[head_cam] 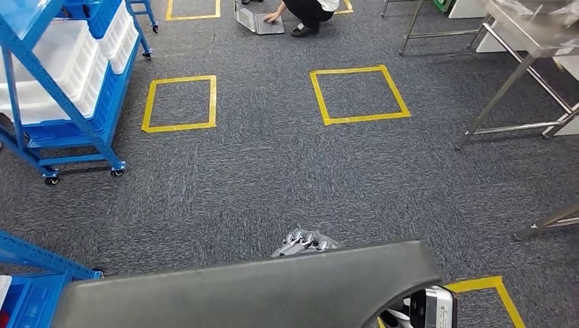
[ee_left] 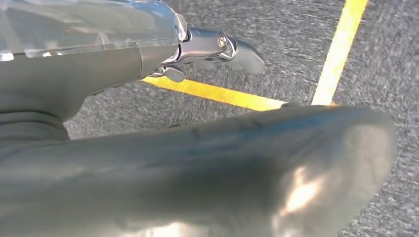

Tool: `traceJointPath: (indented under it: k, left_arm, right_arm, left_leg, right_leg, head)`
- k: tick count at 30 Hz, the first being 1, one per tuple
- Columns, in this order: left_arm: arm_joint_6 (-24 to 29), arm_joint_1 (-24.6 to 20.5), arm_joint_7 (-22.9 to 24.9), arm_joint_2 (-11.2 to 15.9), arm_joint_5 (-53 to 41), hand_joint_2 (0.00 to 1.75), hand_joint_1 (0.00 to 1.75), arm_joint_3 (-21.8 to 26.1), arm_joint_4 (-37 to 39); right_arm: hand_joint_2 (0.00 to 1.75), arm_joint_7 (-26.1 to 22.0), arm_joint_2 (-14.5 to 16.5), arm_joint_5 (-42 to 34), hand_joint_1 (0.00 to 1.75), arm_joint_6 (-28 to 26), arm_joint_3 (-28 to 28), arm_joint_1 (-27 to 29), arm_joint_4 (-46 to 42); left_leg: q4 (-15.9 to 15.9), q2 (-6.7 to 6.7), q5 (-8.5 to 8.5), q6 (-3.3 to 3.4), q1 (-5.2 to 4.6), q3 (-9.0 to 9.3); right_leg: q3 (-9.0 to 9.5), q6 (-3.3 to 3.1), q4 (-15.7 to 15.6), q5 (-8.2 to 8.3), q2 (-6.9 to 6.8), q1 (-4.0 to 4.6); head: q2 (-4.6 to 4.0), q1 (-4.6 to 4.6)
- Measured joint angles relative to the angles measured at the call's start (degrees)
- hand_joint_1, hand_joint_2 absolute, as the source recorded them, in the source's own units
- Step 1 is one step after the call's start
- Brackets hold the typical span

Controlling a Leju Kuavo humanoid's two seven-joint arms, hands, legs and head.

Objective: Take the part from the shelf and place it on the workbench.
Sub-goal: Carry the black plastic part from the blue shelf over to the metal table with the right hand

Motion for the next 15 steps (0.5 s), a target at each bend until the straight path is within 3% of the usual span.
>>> traceJointPath:
  k: [2, 4, 6, 7, 8, 10, 11, 13, 15]
  left_arm:
    - [-0.2, -0.2, -0.1, 0.0, -0.1, 0.00, 0.00, 0.0, 0.0]
    - [-0.2, 0.0, -0.2, 0.1, -0.1, 0.00, 0.00, 0.0, 0.0]
    - [-0.2, 0.3, -0.2, 0.2, 0.0, 0.00, 0.00, 0.0, 0.0]
    - [-0.2, 0.4, -0.2, 0.3, 0.0, 0.00, 0.00, 0.0, 0.0]
    - [-0.2, 0.4, -0.2, 0.4, 0.0, 0.00, 0.00, 0.0, 0.0]
    - [-0.2, 0.3, -0.2, 0.5, 0.0, 0.00, 0.00, 0.0, 0.0]
    - [-0.2, 0.3, -0.2, 0.5, 0.0, 0.00, 0.00, 0.0, 0.0]
    - [-0.2, 0.3, -0.2, 0.6, 0.0, 0.00, 0.00, 0.0, 0.0]
    - [-0.2, 0.2, -0.2, 0.6, 0.1, 0.00, 0.00, 0.0, 0.0]
  right_arm:
    - [1.75, 0.0, 0.0, -0.3, 1.75, 0.4, 0.0, -0.3, -0.2]
    - [1.75, 0.0, 0.0, -0.7, 1.75, 0.8, 0.0, -0.6, -0.2]
    - [1.75, 0.0, 0.0, -0.9, 1.75, 0.9, 0.0, -0.6, -0.2]
    - [1.75, 0.0, 0.0, -1.0, 1.75, 0.9, 0.0, -0.6, -0.2]
    - [1.75, 0.1, 0.0, -1.2, 1.75, 1.0, 0.0, -0.6, -0.2]
    - [1.75, 0.1, 0.0, -1.5, 1.75, 1.0, 0.0, -0.7, -0.2]
    - [1.75, 0.1, 0.0, -1.6, 1.75, 1.0, 0.0, -0.7, -0.2]
    - [1.75, 0.1, 0.0, -1.9, 1.75, 0.9, 0.1, -0.8, -0.2]
    - [1.75, 0.1, -0.1, -2.2, 1.75, 0.9, 0.1, -0.8, -0.2]
  left_leg:
    - [3.0, -2.54, -1.89, -0.30, 0.12, -1.03]
    - [10.1, -5.14, -5.09, -0.44, 0.28, -4.77]
    - [15.4, -5.74, -6.04, -0.66, 0.33, -8.15]
    - [15.1, -5.81, -4.82, -0.76, 0.38, -8.51]
    - [12.6, -5.98, -2.66, -0.83, 0.45, -7.81]
    - [5.3, -7.73, 1.18, -0.96, 0.72, -5.05]
    - [2.8, -8.77, 2.02, -0.91, 0.82, -4.00]
    - [1.4, -9.74, 1.89, -0.54, 0.72, -3.33]
    - [1.1, -8.65, 2.13, 0.19, 0.68, -3.21]
  right_leg:
    - [0.71, -0.55, -0.8, 0.26, 1.25, -0.49]
    - [0.96, -0.97, -0.9, 0.20, 2.58, -0.63]
    - [1.02, -1.06, -0.7, 0.02, 4.17, -0.66]
    - [1.06, -0.98, -0.5, -0.11, 4.99, -0.71]
    - [1.12, -0.81, -0.2, -0.30, 5.75, -0.80]
    - [1.02, -0.26, 0.7, -0.87, 7.12, -0.95]
    - [0.80, 0.07, 1.1, -1.08, 7.75, -1.01]
    - [0.27, 0.73, 1.4, -1.15, 8.83, -1.11]
    - [0.06, 1.28, 1.5, -1.10, 9.32, -1.30]
  head:
    - [0.00, -0.07]
    - [0.00, -0.14]
    - [0.00, -0.17]
    - [0.00, -0.17]
    - [0.00, -0.17]
    - [0.00, -0.17]
    - [0.00, -0.16]
    - [0.00, -0.15]
    - [0.00, -0.14]
